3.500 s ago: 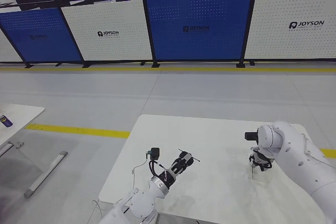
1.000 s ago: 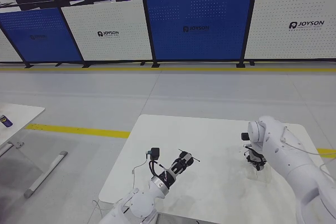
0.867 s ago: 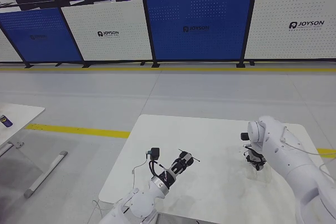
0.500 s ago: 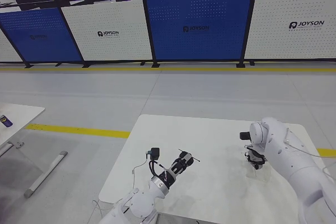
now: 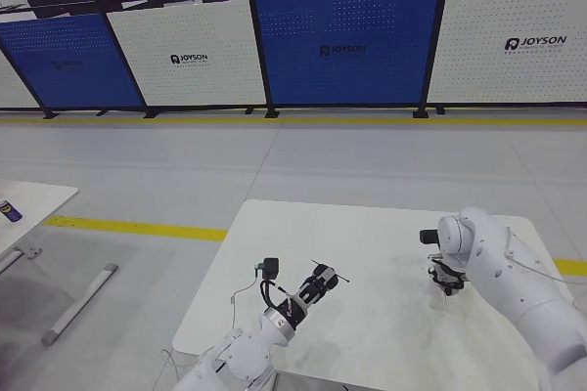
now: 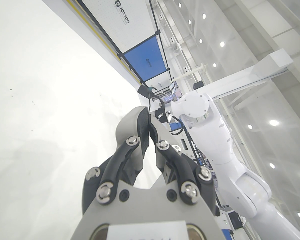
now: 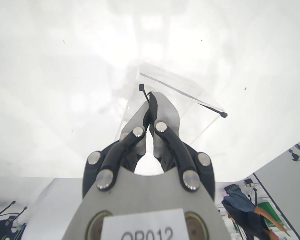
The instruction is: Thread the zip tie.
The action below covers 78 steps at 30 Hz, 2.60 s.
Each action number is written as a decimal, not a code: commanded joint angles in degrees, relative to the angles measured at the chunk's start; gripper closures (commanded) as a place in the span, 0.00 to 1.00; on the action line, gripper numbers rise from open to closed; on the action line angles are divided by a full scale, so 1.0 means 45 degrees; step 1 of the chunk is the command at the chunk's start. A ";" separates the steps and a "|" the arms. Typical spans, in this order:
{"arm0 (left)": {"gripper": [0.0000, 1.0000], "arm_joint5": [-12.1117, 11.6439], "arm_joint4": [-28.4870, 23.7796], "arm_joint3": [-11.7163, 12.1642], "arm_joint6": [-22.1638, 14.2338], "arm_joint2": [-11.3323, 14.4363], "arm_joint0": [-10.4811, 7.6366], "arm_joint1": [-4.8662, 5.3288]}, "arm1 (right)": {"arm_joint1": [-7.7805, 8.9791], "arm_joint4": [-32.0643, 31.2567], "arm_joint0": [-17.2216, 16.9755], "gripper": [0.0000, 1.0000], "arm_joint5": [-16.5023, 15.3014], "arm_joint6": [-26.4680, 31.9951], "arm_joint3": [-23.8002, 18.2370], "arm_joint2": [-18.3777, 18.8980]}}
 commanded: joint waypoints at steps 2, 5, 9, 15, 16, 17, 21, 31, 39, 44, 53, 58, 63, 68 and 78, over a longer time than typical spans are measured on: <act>1.00 0.0000 0.0000 0.0000 0.0000 0.0000 0.0000 0.0000 | 0.0375 -0.0226 -0.0235 1.00 0.0225 0.0122 -0.0780 0.0303; 1.00 0.0000 0.0000 0.0000 0.0000 0.0000 0.0000 0.0000 | 0.0740 -0.0462 -0.0514 1.00 0.0460 0.0236 -0.1573 0.0616; 1.00 0.0000 0.0000 0.0000 0.0000 0.0000 0.0000 0.0000 | 0.1401 -0.0873 -0.1131 1.00 0.0827 0.0322 -0.3100 0.1268; 1.00 0.0000 0.0000 0.0000 0.0000 0.0000 0.0000 0.0000 | 0.2458 -0.1308 -0.2361 1.00 0.1192 -0.0038 -0.5452 0.2747; 1.00 0.0000 0.0000 0.0000 0.0000 0.0000 0.0000 0.0000 | 0.2698 -0.1459 -0.2704 1.00 0.1288 -0.0166 -0.6020 0.3128; 1.00 0.0000 0.0000 0.0000 0.0000 0.0000 0.0000 0.0000 | 0.2878 -0.1571 -0.2982 1.00 0.1350 -0.0265 -0.6468 0.3430; 1.00 0.0000 0.0000 0.0000 0.0000 0.0000 0.0000 0.0000 | 0.3563 -0.2260 -0.4177 1.00 0.1743 -0.0343 -0.8216 0.4630; 1.00 0.0000 0.0000 0.0000 0.0000 0.0000 0.0000 0.0000 | 0.3794 -0.2542 -0.4635 1.00 0.1862 -0.0339 -0.8858 0.5096; 1.00 0.0000 0.0000 0.0000 0.0000 0.0000 0.0000 0.0000 | 0.3927 -0.1768 -0.5211 1.00 0.1181 -0.1935 -0.8948 0.5995; 1.00 0.0000 0.0000 0.0000 0.0000 0.0000 0.0000 0.0000 | 0.4435 -0.2203 -0.6732 1.00 0.1032 -0.3350 -1.0858 0.7562; 1.00 0.0000 0.0000 0.0000 0.0000 0.0000 0.0000 0.0000 | 0.4980 -0.2446 -0.9468 1.00 0.1051 -0.4655 -1.4185 0.9603; 1.00 0.0000 0.0000 0.0000 0.0000 0.0000 0.0000 0.0000 | 0.4980 -0.2446 -0.9468 1.00 0.1051 -0.4655 -1.4185 0.9603; 1.00 0.0000 0.0000 0.0000 0.0000 0.0000 0.0000 0.0000 | 0.4980 -0.2446 -0.9468 1.00 0.1051 -0.4655 -1.4185 0.9603; 1.00 0.0000 0.0000 0.0000 0.0000 0.0000 0.0000 0.0000 | 0.4963 -0.2292 -0.9548 1.00 0.0918 -0.5038 -1.4295 0.9652; 1.00 0.0000 0.0000 0.0000 0.0000 0.0000 0.0000 0.0000 | 0.5138 0.1654 -1.3344 1.00 -0.3760 -1.1147 -1.6150 1.3192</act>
